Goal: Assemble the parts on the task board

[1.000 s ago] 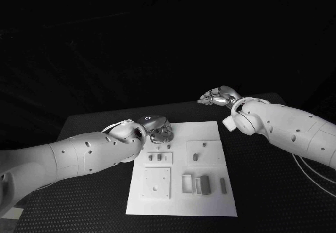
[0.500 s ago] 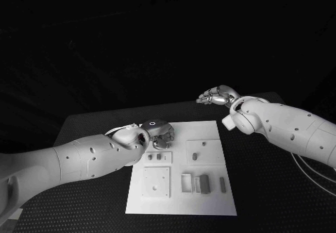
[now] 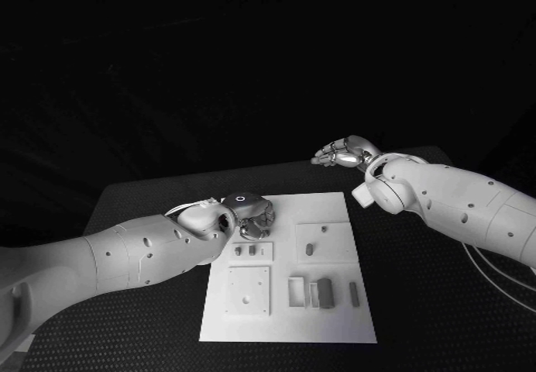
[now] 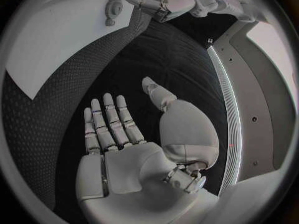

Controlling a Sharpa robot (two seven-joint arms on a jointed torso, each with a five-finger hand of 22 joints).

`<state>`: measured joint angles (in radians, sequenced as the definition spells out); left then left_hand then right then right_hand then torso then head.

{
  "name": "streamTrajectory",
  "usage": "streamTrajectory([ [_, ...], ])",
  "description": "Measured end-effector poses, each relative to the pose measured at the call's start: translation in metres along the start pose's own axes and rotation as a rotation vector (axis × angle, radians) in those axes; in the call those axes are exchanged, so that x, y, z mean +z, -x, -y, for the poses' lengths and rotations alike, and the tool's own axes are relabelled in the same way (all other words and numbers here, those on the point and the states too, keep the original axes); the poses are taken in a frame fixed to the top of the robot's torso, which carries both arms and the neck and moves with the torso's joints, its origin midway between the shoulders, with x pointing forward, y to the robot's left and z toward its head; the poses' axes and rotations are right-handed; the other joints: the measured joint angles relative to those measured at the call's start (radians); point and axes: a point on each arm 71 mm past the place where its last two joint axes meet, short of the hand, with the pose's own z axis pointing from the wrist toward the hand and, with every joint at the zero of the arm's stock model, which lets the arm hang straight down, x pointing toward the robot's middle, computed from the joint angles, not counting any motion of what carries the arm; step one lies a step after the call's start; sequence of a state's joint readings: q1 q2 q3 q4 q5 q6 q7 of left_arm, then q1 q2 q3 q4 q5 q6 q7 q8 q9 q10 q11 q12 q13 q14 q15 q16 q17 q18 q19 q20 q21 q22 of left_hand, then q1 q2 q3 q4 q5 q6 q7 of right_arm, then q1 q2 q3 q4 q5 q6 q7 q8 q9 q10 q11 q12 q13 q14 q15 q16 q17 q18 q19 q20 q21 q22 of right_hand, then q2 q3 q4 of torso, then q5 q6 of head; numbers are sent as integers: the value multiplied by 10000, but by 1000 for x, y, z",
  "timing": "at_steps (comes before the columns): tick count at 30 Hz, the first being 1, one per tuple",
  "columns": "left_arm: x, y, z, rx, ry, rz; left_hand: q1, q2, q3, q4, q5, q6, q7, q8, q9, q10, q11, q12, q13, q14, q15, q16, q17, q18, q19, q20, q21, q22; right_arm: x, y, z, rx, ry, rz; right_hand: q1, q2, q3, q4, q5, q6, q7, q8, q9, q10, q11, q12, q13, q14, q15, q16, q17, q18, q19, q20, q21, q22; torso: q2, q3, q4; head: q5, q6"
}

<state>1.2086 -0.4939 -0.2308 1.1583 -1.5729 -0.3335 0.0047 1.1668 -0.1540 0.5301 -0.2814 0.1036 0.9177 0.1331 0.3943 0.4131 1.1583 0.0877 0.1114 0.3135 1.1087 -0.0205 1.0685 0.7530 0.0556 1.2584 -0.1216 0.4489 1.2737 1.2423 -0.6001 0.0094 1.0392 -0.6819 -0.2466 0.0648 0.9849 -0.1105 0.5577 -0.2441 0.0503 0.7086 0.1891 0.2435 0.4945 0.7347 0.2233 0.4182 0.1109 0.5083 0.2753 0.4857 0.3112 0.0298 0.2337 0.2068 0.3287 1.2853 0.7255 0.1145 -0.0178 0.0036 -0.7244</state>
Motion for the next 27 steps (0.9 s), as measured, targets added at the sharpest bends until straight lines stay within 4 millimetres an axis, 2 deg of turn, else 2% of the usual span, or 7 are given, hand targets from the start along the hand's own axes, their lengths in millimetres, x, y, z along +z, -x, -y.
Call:
streamTrajectory([
  [8,0,-5,-6,76,216,-134,0,0,-27,27,39,75,6,-41,-13,121,8,-116,-43,61,-10,157,82,-13,19,-16,97,168,0,-1,0,5,14,-17,0,0,0,0,0,0,0,0,1,0,0,0,-10,6,-6,0,0,-1,0,0,0,-1,5,-1,-2,-2,-32],
  [27,3,-6,-1,53,171,-182,-40,41,1,55,39,77,4,-80,-33,252,-7,-207,-79,95,-41,360,135,-20,143,-33,234,339,0,-2,-1,11,30,-38,0,0,0,0,0,0,0,0,-7,0,0,0,-19,7,-7,40,-8,-1,0,0,0,7,-10,2,8,-27,-82],
])
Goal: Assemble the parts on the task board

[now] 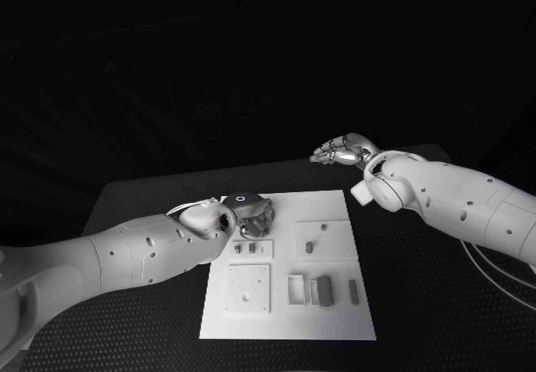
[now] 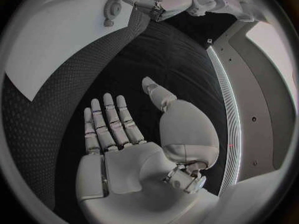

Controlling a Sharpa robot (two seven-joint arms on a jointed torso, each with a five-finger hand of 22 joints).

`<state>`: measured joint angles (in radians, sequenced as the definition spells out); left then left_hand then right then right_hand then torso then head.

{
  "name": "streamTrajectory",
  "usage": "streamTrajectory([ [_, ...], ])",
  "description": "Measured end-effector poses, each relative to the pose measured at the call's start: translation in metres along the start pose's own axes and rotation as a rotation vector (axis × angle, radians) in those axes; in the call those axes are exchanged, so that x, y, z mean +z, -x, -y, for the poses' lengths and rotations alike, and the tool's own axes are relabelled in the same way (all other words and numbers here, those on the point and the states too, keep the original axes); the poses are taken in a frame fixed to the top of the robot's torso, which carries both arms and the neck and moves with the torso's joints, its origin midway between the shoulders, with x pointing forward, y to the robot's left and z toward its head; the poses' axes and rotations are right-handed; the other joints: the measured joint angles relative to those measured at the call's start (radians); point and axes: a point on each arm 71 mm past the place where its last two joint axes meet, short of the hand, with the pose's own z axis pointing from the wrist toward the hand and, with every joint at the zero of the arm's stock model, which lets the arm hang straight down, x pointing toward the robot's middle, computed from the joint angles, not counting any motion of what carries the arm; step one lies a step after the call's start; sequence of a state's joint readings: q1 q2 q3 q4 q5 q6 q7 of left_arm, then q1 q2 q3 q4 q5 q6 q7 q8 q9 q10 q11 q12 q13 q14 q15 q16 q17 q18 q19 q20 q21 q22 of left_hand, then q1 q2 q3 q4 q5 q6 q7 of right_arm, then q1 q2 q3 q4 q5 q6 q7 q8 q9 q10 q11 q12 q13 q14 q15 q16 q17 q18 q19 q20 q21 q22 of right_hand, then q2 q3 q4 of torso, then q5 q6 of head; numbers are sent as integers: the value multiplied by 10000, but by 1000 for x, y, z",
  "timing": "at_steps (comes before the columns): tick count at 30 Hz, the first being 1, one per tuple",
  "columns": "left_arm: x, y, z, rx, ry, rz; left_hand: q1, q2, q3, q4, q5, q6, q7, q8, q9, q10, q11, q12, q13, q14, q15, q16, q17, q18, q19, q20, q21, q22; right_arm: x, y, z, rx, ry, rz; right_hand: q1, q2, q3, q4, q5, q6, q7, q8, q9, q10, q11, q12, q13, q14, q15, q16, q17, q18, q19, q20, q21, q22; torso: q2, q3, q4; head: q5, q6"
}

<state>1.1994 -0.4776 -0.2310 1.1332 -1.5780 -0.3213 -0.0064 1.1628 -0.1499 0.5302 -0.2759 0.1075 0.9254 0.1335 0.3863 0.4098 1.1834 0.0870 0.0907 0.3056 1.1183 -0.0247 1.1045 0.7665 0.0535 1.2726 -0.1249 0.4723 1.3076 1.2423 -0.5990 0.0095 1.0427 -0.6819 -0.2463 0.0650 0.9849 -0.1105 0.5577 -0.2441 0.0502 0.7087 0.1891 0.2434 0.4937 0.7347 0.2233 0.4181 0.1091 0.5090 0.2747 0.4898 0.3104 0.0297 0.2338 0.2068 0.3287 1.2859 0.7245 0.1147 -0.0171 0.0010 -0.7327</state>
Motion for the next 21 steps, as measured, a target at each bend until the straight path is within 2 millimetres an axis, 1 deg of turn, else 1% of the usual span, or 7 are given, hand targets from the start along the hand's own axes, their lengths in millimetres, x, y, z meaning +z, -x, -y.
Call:
streamTrajectory([
  [2,1,-1,0,-6,4,-16,4,4,0,0,7,37,-31,0,0,14,-11,0,0,1,-1,0,9,0,1,0,0,0,0,0,0,0,0,0,0,0,0,0,0,0,0,0,0,0,0,0,0,0,0,0,0,0,0,0,0,1,-1,0,0,0,-1],
  [4,1,-4,1,-28,5,-52,54,54,22,22,38,70,2,-37,0,27,-24,0,0,2,-2,55,12,1,2,0,1,0,0,0,0,0,1,-1,0,0,0,0,0,0,0,0,0,0,0,0,0,0,0,0,0,0,0,0,0,9,-1,-1,-2,1,-2],
  [7,1,-8,3,-69,-6,-108,58,57,28,28,38,71,2,-38,1,72,-40,0,-7,4,-5,68,13,0,3,0,71,-1,0,0,0,1,4,-5,0,0,0,0,0,0,0,0,0,0,0,0,-9,0,0,0,0,1,0,0,0,9,1,3,-8,-8,-1],
  [8,1,-9,3,-82,-13,-125,97,97,28,28,38,91,20,-37,0,129,-52,0,-6,12,-12,68,21,0,22,-16,77,-1,0,0,0,1,4,-5,0,0,0,0,0,0,0,0,0,0,0,0,-9,0,0,0,0,0,0,0,0,9,2,4,-8,-10,-1],
  [15,2,-9,4,-90,-1,-109,68,145,28,28,38,125,22,-37,1,177,-39,-8,23,22,-22,112,21,-3,56,-17,77,-2,0,0,0,1,5,-6,0,0,0,0,0,0,0,0,-9,0,0,0,-8,0,0,0,0,0,0,0,0,9,11,7,-13,-39,-12],
  [21,3,-10,4,-94,8,-87,121,198,56,55,38,125,21,-37,1,205,-44,-35,20,22,-22,112,20,-2,57,-15,77,2,0,-1,-1,5,13,-19,0,0,0,0,0,0,0,0,-8,0,0,0,-8,0,0,0,1,0,0,0,0,8,10,10,-2,-55,-41],
])
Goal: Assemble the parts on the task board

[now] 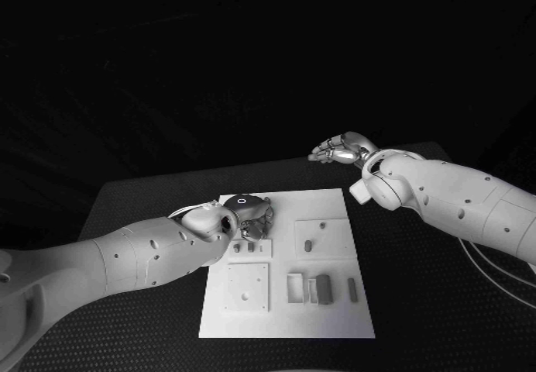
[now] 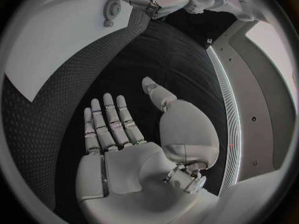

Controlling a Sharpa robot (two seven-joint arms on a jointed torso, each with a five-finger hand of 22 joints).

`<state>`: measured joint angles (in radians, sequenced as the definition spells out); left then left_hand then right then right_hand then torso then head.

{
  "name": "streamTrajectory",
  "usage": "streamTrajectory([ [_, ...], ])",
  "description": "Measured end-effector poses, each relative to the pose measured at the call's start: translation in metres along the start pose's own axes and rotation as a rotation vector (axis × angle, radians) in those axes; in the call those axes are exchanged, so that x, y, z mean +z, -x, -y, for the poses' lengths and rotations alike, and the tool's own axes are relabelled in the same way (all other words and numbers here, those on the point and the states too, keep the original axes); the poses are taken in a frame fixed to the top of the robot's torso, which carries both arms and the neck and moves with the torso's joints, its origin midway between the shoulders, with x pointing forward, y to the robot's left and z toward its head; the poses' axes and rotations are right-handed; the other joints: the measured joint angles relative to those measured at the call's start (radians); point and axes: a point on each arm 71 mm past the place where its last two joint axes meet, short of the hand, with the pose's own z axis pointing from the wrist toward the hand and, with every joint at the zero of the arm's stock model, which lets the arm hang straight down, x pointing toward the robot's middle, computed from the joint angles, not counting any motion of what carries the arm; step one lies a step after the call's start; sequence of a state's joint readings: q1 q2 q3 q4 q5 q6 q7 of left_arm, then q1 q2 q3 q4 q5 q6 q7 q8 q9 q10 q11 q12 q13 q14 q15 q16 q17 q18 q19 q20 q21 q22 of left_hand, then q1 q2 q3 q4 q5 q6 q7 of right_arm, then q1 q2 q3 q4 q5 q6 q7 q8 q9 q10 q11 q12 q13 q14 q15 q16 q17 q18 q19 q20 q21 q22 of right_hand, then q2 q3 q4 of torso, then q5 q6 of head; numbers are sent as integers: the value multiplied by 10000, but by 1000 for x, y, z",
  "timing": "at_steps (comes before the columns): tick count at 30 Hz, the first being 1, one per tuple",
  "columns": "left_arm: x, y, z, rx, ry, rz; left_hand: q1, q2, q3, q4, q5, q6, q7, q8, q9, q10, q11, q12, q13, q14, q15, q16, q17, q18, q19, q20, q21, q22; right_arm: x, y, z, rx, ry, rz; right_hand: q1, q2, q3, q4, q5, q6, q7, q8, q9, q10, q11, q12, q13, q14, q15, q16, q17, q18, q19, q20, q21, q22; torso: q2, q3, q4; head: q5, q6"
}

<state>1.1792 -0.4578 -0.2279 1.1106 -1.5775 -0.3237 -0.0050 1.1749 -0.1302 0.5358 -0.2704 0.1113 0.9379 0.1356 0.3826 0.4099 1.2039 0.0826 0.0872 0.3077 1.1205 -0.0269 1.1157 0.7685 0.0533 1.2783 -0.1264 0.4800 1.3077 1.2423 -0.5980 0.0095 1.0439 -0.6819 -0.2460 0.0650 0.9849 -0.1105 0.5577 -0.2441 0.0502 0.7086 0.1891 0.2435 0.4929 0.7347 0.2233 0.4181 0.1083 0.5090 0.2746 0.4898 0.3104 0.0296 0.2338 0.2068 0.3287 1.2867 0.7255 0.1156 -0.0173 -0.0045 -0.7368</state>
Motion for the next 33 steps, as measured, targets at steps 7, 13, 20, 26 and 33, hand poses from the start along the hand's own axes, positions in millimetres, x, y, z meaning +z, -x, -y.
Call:
streamTrajectory([
  [7,0,-1,0,-7,4,11,2,83,55,0,0,72,-1,0,1,75,-61,-32,-51,36,-36,43,-1,0,49,-21,42,4,0,0,0,-2,-5,6,0,0,0,0,0,0,0,0,0,0,0,0,-11,0,0,0,-8,0,0,0,-38,9,-8,-3,3,-11,-19],
  [13,0,-1,0,-4,21,3,79,159,148,-38,39,242,-27,0,30,294,-134,-56,-11,127,-127,112,-2,-2,122,-58,82,3,0,0,0,-1,-5,5,0,0,0,0,0,0,0,0,1,0,0,0,-10,0,-1,0,-8,0,0,0,-38,9,-12,-10,2,-18,-30],
  [20,-1,-1,-3,7,82,-52,120,200,182,-16,38,405,-116,-1,64,548,-195,-52,42,200,-199,188,-35,-2,193,-94,155,2,0,0,0,-2,-6,5,0,0,0,0,0,0,0,0,0,0,0,0,-11,0,0,0,-8,0,0,0,-38,8,-13,-16,7,-25,-51],
  [26,-1,-1,-3,9,87,-49,219,286,367,-35,17,621,-189,66,109,787,-297,-21,46,364,-293,188,-109,-6,288,-184,155,1,0,0,0,-1,-4,2,0,0,0,0,0,0,0,34,-9,0,0,0,-19,1,-1,0,-7,1,0,0,-38,17,-13,-22,12,-30,-61],
  [33,-1,-1,-3,-4,78,0,293,316,484,-14,-13,867,-256,155,213,1042,-378,-33,91,538,-396,188,-140,-167,427,-290,232,0,0,0,0,0,0,-4,0,0,0,0,0,0,0,34,-8,0,0,0,-18,1,-1,0,-7,1,0,0,-38,16,-12,-25,9,1,-70],
])
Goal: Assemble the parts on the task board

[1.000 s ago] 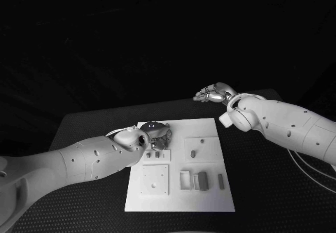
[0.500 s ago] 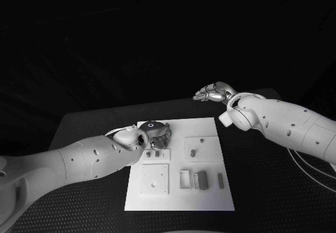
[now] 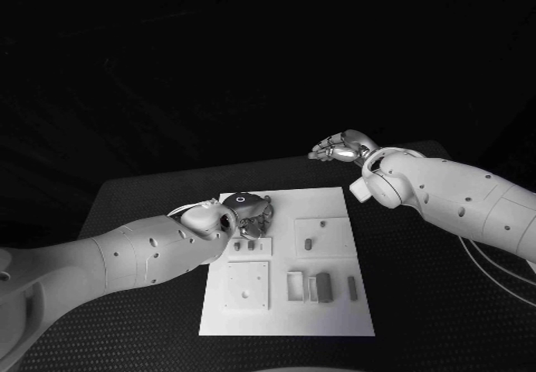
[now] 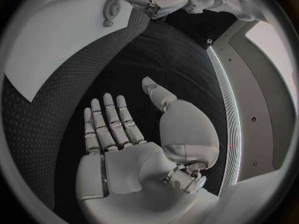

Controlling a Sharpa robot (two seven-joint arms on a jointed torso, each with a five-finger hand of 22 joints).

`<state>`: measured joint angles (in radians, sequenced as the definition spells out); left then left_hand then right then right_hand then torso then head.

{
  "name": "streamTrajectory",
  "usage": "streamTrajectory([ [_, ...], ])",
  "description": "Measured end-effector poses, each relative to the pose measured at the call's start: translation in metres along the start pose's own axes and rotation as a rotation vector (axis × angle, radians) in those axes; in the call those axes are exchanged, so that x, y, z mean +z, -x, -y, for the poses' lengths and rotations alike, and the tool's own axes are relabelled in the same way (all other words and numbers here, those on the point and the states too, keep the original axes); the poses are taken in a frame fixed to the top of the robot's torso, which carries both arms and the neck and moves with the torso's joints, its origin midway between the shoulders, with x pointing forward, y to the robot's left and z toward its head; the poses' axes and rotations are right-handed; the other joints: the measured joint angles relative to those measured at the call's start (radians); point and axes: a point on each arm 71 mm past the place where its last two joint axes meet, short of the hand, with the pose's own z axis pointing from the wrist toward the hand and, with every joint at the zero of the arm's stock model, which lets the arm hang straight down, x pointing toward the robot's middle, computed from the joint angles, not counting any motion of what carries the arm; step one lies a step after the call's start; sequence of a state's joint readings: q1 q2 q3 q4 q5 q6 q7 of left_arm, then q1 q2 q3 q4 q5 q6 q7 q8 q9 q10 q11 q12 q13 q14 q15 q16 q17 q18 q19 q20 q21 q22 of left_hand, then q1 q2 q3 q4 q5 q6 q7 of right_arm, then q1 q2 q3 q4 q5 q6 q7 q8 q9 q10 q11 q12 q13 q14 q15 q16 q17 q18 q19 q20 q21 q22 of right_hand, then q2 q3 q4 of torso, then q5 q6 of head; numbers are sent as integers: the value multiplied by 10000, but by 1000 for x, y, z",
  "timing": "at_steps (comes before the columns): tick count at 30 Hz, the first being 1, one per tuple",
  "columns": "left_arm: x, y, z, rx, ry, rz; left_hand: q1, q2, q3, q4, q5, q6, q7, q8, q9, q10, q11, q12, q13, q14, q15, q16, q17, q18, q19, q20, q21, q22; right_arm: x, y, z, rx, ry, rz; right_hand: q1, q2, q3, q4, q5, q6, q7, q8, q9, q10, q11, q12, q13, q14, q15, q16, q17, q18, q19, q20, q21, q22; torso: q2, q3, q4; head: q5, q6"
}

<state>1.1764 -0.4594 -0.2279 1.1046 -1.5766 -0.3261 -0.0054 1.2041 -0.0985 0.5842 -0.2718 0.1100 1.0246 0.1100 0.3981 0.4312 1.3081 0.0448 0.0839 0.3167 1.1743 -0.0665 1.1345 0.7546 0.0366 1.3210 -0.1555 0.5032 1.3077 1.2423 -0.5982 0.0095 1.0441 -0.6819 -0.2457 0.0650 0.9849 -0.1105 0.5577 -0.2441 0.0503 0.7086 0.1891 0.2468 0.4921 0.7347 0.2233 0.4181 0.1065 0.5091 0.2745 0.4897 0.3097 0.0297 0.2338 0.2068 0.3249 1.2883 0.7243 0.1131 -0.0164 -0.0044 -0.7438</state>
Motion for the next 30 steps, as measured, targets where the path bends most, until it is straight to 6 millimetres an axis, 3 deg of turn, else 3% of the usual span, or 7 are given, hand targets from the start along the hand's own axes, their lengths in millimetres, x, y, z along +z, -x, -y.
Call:
streamTrajectory([
  [8,-3,-1,-5,-84,131,166,-2,56,82,1,33,118,-80,-2,81,146,-73,42,27,123,-50,48,-13,-136,129,-84,39,-1,0,0,0,-1,-4,4,0,0,0,0,0,0,0,0,1,0,0,0,-8,0,0,0,0,0,0,0,0,-1,0,2,-2,23,-1],
  [15,-7,0,-10,-245,262,311,5,73,141,-4,30,153,-48,-8,86,215,-73,41,55,158,-51,48,-21,-137,142,-72,78,-2,0,0,0,-1,-5,4,0,0,0,0,0,0,0,-1,1,0,0,0,-8,0,0,0,-8,0,0,0,0,9,0,9,-2,27,23],
  [30,-18,30,-25,-1118,527,1047,7,71,167,-31,-20,187,-84,20,109,253,-112,9,53,195,-53,47,-32,-144,193,-87,77,-4,-2,4,3,-13,-48,51,0,0,0,0,0,0,0,-1,-8,0,0,0,-18,0,0,0,-8,0,0,0,0,9,-13,3,10,36,60],
])
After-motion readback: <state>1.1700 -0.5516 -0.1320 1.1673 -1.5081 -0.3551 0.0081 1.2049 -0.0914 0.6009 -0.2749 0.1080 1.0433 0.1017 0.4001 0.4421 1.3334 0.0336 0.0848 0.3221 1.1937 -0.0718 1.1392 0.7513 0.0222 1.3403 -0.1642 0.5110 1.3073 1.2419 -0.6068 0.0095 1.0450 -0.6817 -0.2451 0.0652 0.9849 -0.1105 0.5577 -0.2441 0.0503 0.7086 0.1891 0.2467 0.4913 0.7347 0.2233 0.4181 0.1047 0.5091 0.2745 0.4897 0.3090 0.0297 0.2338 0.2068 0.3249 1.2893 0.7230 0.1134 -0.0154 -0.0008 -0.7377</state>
